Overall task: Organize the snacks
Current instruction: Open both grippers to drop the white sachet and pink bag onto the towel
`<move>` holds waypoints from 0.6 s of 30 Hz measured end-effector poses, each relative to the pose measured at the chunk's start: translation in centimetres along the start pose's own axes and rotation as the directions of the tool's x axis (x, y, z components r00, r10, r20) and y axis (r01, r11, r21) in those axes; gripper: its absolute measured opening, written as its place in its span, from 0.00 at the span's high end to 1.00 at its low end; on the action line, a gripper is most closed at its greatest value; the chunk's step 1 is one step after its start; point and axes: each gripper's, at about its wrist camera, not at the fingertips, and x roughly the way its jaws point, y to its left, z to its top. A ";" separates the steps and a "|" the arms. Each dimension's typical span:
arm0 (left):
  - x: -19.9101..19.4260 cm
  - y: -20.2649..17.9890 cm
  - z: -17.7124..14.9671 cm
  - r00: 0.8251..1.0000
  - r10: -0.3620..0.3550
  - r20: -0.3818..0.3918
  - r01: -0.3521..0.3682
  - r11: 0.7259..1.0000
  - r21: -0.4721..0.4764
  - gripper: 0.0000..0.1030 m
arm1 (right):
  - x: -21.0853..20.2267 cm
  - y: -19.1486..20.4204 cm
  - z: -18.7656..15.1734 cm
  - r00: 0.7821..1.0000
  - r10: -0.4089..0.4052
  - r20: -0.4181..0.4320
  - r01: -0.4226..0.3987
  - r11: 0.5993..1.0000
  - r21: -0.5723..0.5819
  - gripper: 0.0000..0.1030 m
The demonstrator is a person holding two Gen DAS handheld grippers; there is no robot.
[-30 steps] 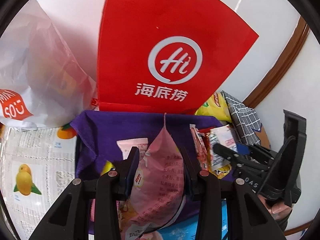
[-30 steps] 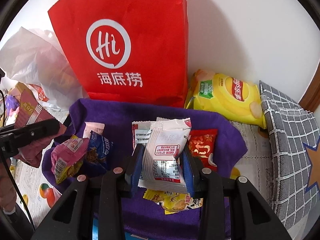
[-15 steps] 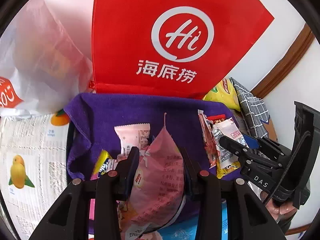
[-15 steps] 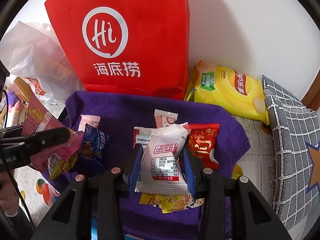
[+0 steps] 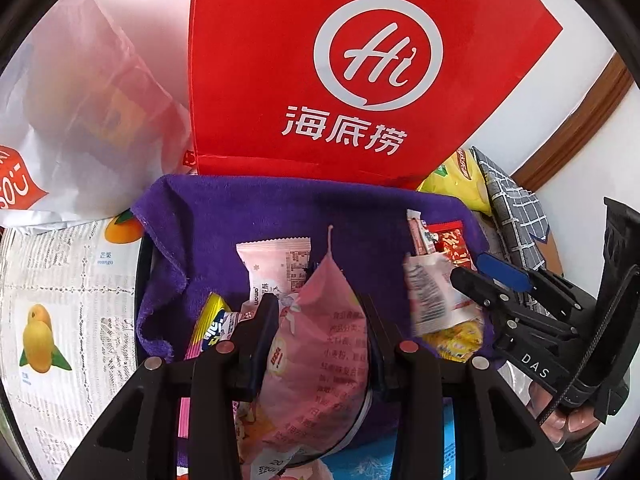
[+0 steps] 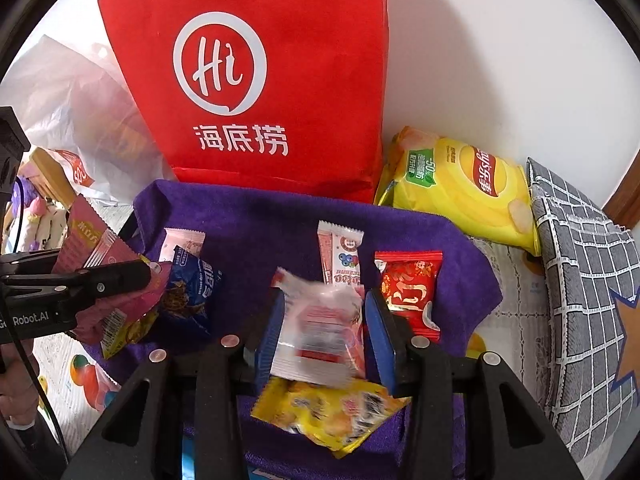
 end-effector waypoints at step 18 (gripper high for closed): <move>-0.1 -0.1 0.1 1.000 0.003 0.009 -0.003 1.000 -0.003 0.61 | -2.6 0.0 0.5 0.997 -0.002 0.075 0.003 1.000 -0.004 0.52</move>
